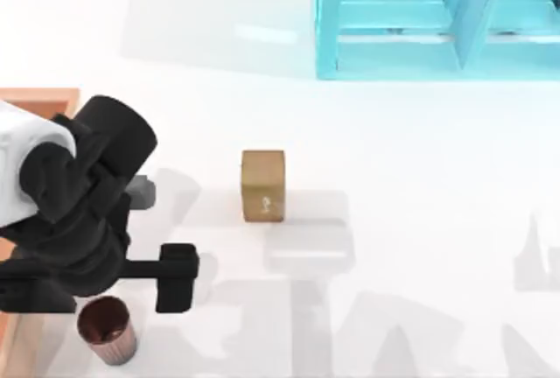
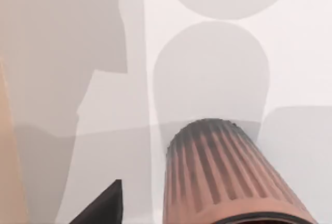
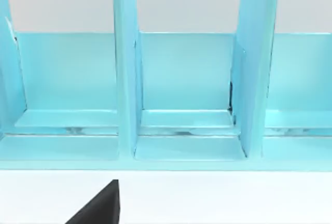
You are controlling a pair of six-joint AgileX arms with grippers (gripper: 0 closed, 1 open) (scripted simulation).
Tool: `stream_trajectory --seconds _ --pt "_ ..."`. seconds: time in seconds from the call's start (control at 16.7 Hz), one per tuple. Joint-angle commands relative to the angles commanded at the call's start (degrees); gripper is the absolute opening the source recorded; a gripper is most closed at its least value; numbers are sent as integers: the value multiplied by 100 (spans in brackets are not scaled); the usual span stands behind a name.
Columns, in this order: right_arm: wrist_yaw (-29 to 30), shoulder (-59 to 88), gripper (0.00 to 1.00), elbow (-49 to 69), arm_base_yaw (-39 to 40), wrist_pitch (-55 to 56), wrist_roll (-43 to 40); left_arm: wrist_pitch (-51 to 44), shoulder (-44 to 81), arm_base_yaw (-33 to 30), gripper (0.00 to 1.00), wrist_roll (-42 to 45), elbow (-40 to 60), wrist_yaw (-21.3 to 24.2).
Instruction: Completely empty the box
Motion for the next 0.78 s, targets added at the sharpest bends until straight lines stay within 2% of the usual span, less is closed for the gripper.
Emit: stream_trajectory --seconds 0.18,0.42,0.6,0.78 --pt "0 0 100 0 0 0 0 -263 -589 55 100 -57 649 147" --pt "0 0 100 0 0 0 0 -1405 -923 64 100 -25 1599 184" --pt "0 0 100 0 0 0 0 -2223 -604 54 100 36 1781 11" --pt "0 0 100 0 0 0 0 -2518 -370 -10 100 -13 1699 -117"
